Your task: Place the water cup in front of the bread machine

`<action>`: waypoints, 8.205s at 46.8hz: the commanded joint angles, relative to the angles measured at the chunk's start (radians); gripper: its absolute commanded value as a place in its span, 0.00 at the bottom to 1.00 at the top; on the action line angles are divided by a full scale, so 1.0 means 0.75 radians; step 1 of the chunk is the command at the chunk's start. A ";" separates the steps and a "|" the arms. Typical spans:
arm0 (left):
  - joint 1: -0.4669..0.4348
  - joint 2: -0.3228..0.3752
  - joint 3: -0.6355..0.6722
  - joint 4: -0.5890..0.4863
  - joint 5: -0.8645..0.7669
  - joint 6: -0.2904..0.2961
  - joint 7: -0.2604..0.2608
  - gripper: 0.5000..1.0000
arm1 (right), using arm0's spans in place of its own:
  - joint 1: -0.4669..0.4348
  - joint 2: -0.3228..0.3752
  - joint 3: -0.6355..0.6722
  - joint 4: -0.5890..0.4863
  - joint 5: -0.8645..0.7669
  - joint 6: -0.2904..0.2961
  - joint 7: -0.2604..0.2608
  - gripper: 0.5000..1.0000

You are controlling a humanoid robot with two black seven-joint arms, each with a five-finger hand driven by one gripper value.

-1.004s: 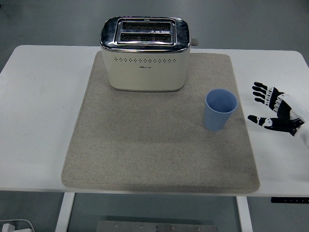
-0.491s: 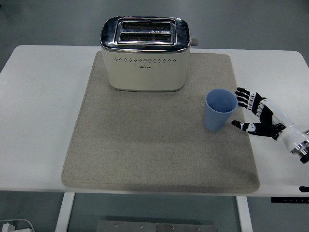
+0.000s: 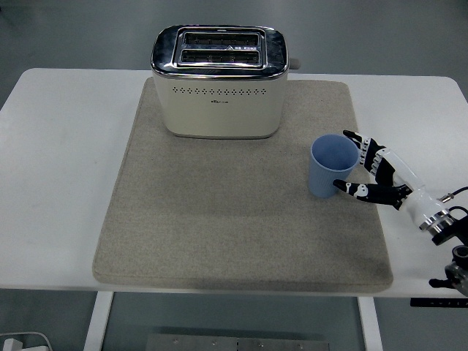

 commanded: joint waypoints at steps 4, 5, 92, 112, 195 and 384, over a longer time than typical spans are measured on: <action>0.000 0.000 0.000 0.001 0.000 0.000 0.000 1.00 | -0.001 0.030 -0.001 -0.002 -0.009 0.000 0.000 0.86; 0.000 0.000 0.000 0.001 0.000 0.000 0.000 1.00 | -0.001 0.032 -0.001 -0.004 -0.009 0.000 -0.002 0.86; 0.000 0.000 0.000 -0.001 0.000 0.000 0.000 1.00 | 0.341 0.527 -0.132 -0.174 0.153 -0.102 -0.205 0.00; 0.000 0.000 0.000 -0.001 0.000 0.000 0.000 1.00 | 0.339 0.748 -0.143 -0.351 0.144 -0.178 -0.188 0.00; 0.000 0.000 0.000 -0.001 0.000 0.000 0.000 1.00 | 0.320 0.789 -0.163 -0.460 0.140 -0.210 -0.045 0.38; 0.000 0.000 0.000 0.001 0.000 0.000 0.000 1.00 | 0.707 0.511 -0.067 -1.033 0.684 0.135 -0.360 0.82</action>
